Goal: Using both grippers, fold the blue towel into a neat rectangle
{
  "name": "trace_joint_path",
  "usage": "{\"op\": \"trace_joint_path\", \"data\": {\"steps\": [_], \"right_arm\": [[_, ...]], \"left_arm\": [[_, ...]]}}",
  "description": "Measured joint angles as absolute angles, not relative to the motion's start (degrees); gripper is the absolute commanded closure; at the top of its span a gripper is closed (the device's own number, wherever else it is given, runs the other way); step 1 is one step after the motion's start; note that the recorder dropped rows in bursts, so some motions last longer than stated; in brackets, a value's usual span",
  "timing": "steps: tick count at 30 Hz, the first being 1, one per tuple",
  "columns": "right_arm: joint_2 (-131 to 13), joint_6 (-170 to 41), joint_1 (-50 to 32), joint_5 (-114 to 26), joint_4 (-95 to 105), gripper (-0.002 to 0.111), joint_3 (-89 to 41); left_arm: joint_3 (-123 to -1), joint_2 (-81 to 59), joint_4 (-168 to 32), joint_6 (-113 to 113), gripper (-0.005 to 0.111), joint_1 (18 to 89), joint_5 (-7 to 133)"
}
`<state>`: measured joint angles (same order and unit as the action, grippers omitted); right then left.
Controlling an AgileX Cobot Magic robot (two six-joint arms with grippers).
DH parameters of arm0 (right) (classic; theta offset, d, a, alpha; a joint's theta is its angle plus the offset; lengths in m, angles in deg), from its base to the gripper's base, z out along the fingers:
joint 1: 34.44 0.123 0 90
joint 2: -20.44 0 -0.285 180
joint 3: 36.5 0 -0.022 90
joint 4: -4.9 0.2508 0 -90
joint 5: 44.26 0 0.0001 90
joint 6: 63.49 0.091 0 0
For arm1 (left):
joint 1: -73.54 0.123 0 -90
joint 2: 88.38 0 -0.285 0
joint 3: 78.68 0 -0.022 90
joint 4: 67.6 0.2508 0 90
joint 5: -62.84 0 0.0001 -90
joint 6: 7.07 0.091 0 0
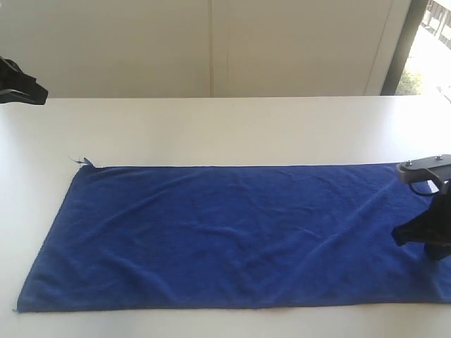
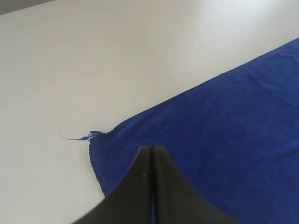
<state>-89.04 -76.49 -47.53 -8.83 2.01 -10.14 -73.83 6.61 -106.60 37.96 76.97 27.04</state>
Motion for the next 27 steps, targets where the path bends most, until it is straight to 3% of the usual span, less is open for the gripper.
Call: {"op": "trace_joint_path", "data": {"steps": [27], "right_arm": [[-89.95,-71.13,-47.41,-5.23,-4.23,0.108,-9.57]], "left_arm": [[-73.83,6.61,-106.6,38.14,0.107,76.97,27.72]]}}
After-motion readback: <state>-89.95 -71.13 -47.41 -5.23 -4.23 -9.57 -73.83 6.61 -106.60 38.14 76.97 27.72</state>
